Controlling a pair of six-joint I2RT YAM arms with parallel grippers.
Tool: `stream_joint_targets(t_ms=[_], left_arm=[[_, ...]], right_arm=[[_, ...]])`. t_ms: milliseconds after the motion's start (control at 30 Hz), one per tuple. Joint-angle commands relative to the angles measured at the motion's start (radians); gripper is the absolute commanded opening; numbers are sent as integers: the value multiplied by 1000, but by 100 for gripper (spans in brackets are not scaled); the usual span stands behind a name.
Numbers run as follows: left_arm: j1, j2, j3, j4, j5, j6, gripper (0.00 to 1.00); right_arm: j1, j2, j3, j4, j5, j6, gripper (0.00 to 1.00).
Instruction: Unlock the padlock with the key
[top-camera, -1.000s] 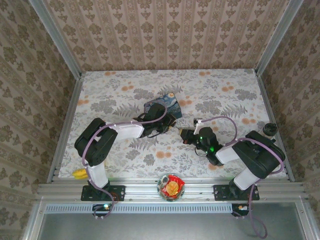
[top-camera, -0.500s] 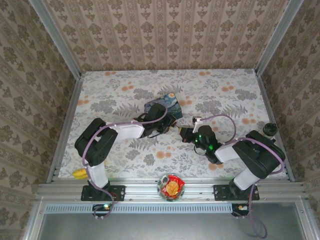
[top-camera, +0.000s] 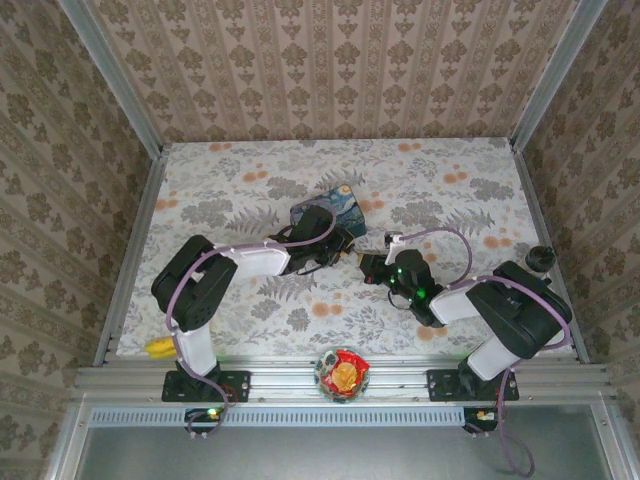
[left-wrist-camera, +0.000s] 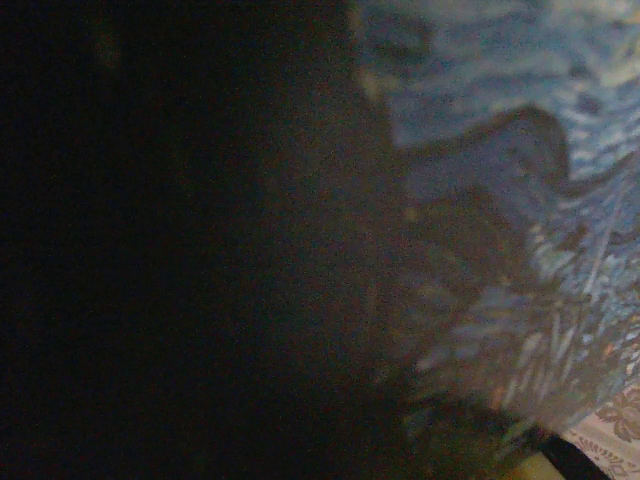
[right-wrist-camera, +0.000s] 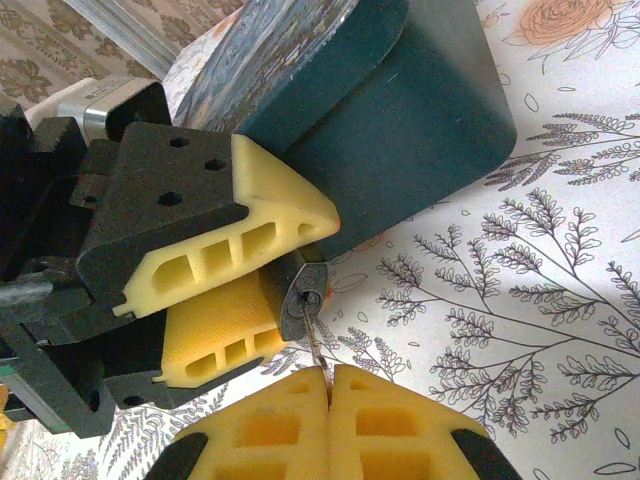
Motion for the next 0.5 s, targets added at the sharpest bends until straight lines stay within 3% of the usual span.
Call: stream_joint_targets(t_ms=[0, 467], left_arm=[[-13, 45, -4, -58, 110, -105, 0], [-17, 41, -4, -51, 121, -112, 0]], right_arm=[[6, -16, 25, 2, 23, -25, 0], [6, 5, 43, -7, 20, -34, 0]])
